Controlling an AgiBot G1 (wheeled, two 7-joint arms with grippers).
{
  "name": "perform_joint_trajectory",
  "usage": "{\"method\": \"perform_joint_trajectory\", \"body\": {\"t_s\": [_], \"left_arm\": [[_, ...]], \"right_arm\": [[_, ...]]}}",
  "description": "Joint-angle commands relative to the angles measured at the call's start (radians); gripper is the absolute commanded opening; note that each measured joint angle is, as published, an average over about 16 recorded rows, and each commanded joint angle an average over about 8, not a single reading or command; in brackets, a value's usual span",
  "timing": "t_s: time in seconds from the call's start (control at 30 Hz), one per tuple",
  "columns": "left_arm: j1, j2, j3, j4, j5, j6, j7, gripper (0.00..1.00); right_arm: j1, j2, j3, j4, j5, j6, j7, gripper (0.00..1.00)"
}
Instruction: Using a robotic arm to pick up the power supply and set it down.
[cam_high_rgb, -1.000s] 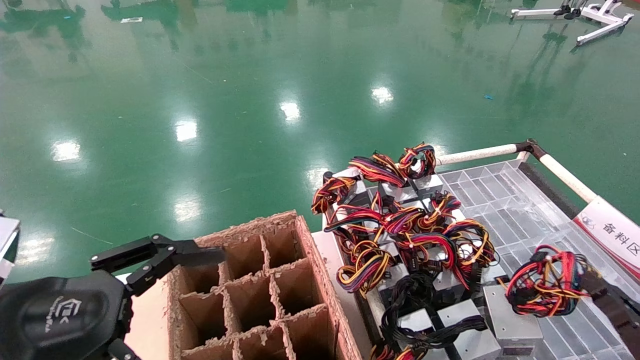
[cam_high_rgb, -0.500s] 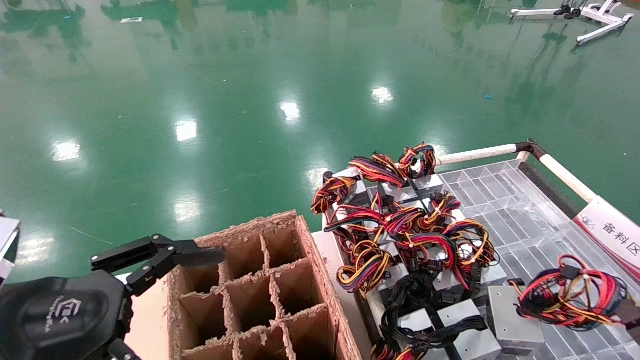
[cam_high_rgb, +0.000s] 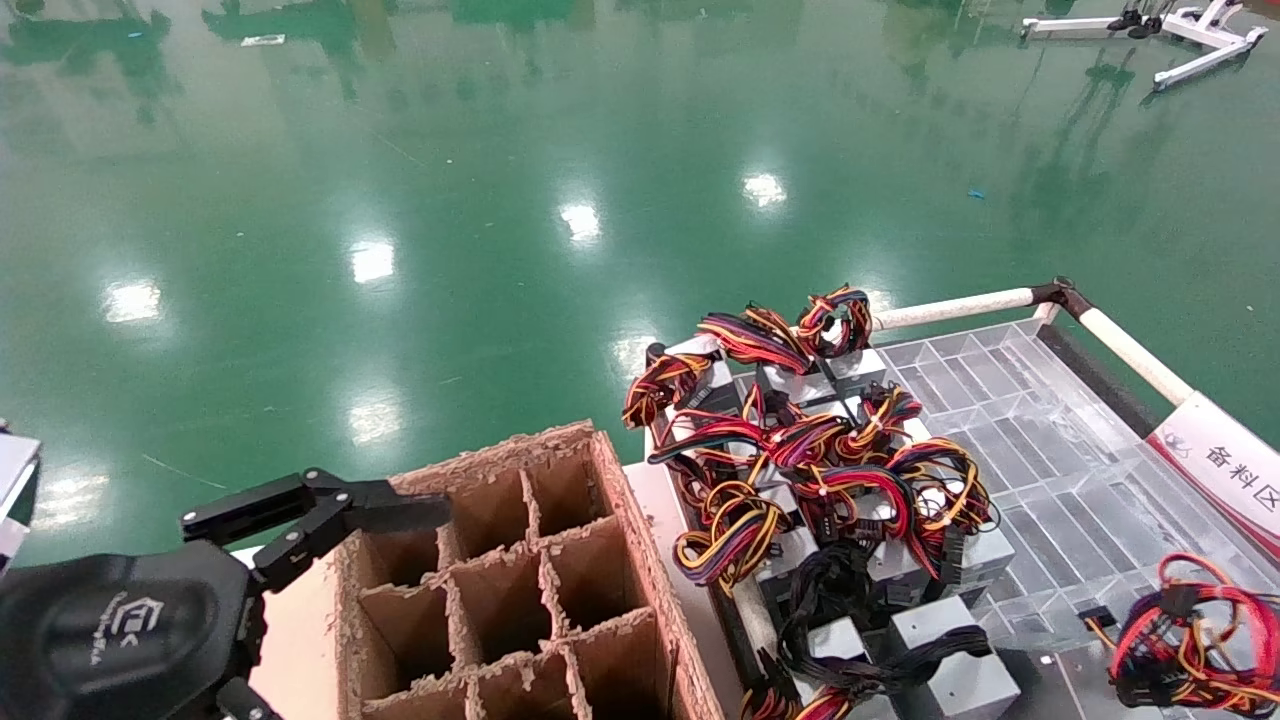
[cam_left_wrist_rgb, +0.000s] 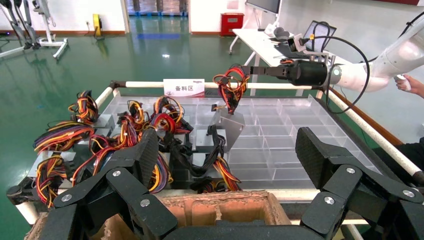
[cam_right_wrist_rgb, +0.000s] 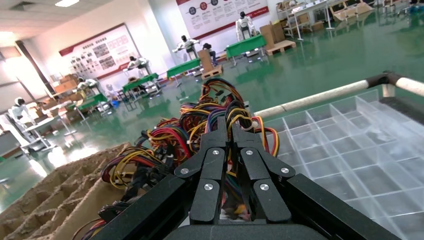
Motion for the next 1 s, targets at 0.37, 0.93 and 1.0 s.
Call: {"method": "perform_joint_trajectory", "body": {"t_s": [0.37, 0.93, 1.0], "left_arm": [[0.000, 0.000, 0.000, 0.000, 0.000, 0.000, 0.000, 1.00], [0.000, 0.000, 0.000, 0.000, 0.000, 0.000, 0.000, 1.00], [0.000, 0.000, 0.000, 0.000, 0.000, 0.000, 0.000, 1.00]], "right_arm": [[0.011, 0.014, 0.031, -0.011, -0.057, 0.008, 0.037, 1.00], [0.010, 0.015, 0.029, -0.005, -0.050, 0.012, 0.033, 1.00], [0.012, 0.021, 0.029, 0.005, -0.053, 0.016, 0.034, 1.00]]}}
